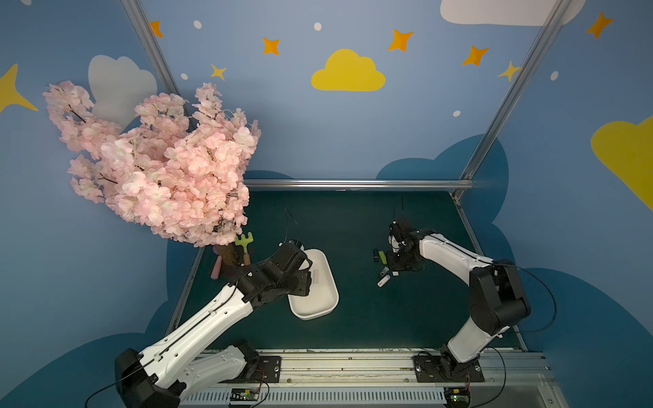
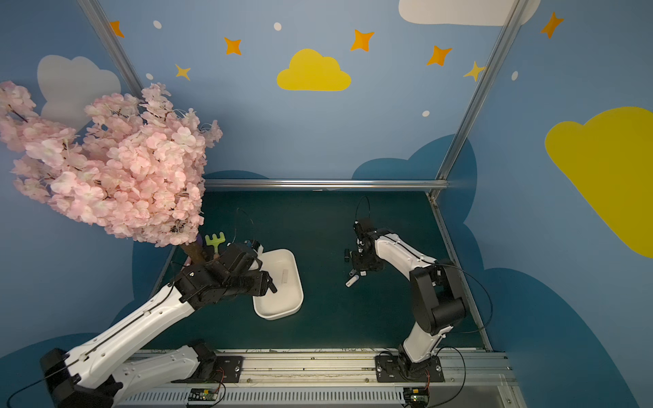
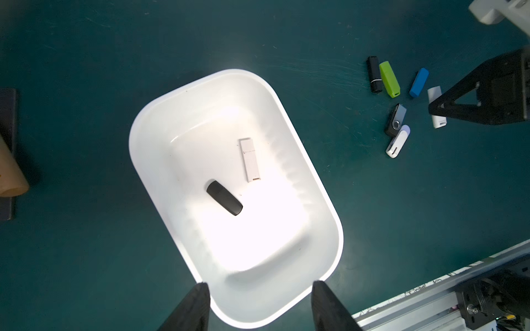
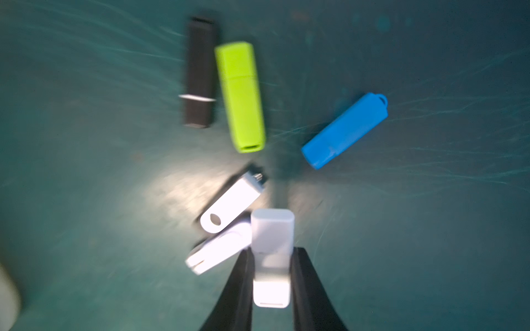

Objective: Put the usb flash drive into the storage box
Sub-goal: Pick up the USB flash from the center of the board, then place the USB flash in the storage box.

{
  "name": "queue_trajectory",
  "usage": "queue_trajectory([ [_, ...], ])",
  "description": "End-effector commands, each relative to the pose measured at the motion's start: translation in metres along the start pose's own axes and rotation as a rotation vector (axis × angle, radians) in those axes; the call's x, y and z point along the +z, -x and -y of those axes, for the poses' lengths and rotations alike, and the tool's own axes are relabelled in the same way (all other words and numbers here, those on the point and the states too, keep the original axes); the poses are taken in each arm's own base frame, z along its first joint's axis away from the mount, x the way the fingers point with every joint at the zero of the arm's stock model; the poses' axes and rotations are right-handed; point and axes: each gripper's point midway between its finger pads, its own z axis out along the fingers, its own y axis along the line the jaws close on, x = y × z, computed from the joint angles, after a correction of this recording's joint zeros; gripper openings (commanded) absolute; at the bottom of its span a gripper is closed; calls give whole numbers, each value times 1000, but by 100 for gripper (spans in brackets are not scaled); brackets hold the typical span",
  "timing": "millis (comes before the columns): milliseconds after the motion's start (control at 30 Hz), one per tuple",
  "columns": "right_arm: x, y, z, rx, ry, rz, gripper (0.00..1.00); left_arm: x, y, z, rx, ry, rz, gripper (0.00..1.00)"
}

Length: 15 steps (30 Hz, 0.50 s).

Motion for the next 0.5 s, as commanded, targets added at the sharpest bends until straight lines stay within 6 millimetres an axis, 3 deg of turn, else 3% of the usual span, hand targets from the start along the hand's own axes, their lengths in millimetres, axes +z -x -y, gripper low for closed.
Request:
queue_trajectory([
  [0,-36,-2,-34,-75,85,59,21,-10,-12,-23,9,92,-3,61],
  [100,-57,-6,-90,-124,254,108,22,-19,-13,-36,-7,130,48,65],
  [233,-73,-13,-177,-225,441,146,21,-31,-6,-39,-35,101,123,67],
  [367,-63,-20,-241,-331,448,123,21,-35,-5,-43,-51,102,143,68],
  [467,-47,-21,-274,-382,425,92,21,-35,-5,-43,-51,103,142,68],
])
